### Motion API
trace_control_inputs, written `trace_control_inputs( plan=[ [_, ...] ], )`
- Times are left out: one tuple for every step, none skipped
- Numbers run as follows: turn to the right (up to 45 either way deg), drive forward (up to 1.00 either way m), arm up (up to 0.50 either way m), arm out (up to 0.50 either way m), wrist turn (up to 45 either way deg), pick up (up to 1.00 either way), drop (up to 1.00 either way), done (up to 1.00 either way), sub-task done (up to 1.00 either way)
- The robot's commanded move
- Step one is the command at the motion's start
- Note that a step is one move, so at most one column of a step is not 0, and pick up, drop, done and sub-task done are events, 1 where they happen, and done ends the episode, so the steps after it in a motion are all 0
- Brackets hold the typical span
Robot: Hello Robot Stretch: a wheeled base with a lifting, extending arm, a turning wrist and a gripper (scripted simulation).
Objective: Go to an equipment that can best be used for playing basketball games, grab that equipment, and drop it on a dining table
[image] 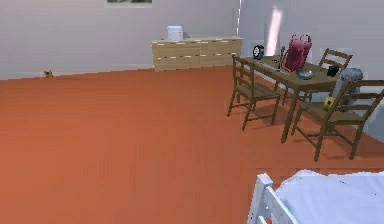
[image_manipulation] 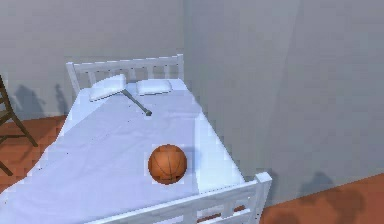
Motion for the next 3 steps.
trace_control_inputs(
  plan=[
    [0.0, 0.00, 0.12, 0.00, 0.0, 0.00, 0.00, 0.00, 0.00],
    [0.0, 0.00, 0.00, 0.50, 0.0, 0.00, 0.00, 0.00, 0.00],
    [0.0, 0.00, 0.00, 0.00, 45.0, 0.00, 0.00, 0.00, 0.00]
  ],
)
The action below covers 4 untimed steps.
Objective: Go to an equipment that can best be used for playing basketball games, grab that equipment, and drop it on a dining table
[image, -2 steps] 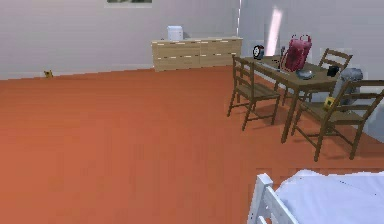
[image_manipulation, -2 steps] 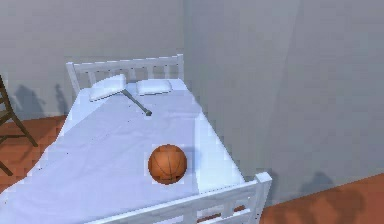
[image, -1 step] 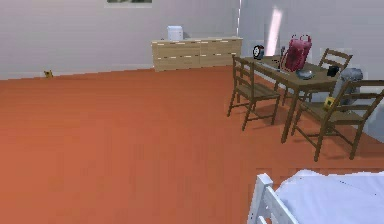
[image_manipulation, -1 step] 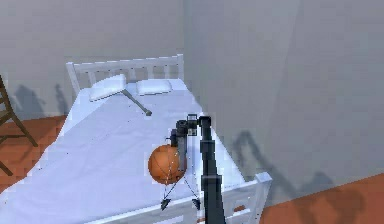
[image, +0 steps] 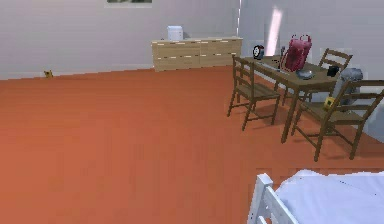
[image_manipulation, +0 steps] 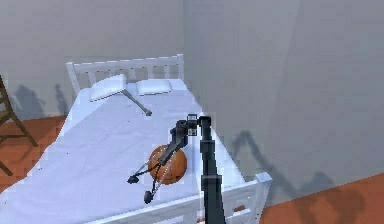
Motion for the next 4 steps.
trace_control_inputs(
  plan=[
    [0.0, 0.00, 0.00, 0.00, 45.0, 0.00, 0.00, 0.00, 0.00],
    [0.0, 0.00, 0.00, 0.00, 45.0, 0.00, 0.00, 0.00, 0.00],
    [0.0, 0.00, 0.00, 0.00, 12.0, 0.00, 0.00, 0.00, 0.00],
    [0.0, 0.00, -0.30, 0.00, 0.0, 0.00, 0.00, 0.00, 0.00]
  ],
)
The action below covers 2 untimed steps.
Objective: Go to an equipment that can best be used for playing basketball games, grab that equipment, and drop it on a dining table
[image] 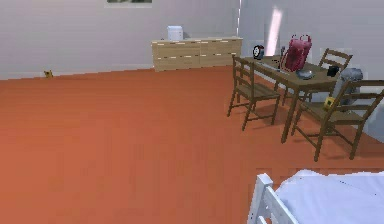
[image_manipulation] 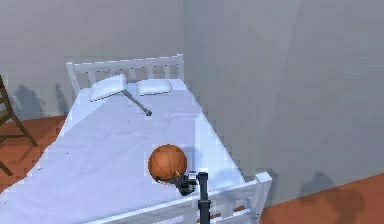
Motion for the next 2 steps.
trace_control_inputs(
  plan=[
    [0.0, 0.00, 0.00, 0.00, 0.0, 1.00, 0.00, 0.00, 0.00],
    [0.0, 0.00, 0.10, 0.00, 0.0, 0.00, 0.00, 0.00, 0.00]
  ],
)
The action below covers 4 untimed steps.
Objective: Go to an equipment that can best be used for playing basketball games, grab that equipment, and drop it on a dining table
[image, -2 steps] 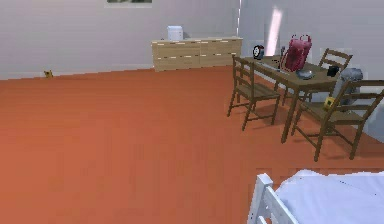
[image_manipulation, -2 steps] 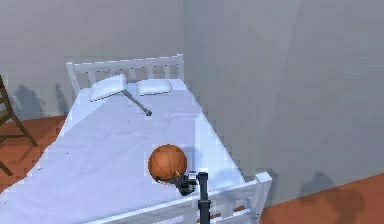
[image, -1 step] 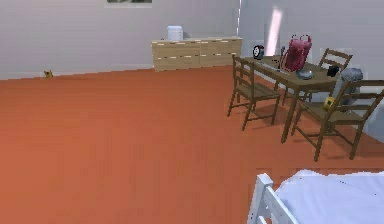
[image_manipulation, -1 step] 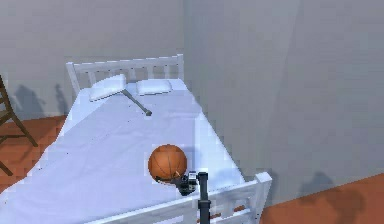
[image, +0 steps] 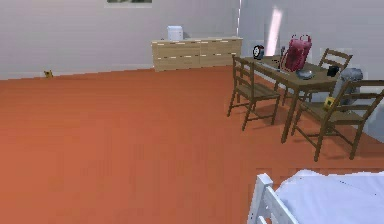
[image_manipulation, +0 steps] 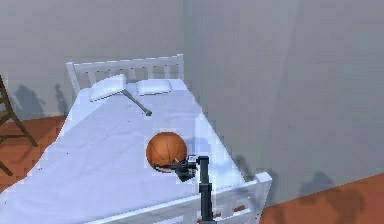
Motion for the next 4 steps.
trace_control_inputs(
  plan=[
    [0.0, 0.00, 0.46, 0.00, 0.0, 0.00, 0.00, 0.00, 0.00],
    [0.0, 0.00, 0.00, 0.00, -45.0, 0.00, 0.00, 0.00, 0.00],
    [0.0, 0.00, 0.00, 0.00, -45.0, 0.00, 0.00, 0.00, 0.00],
    [0.0, 0.00, 0.00, 0.00, -6.0, 0.00, 0.00, 0.00, 0.00]
  ],
)
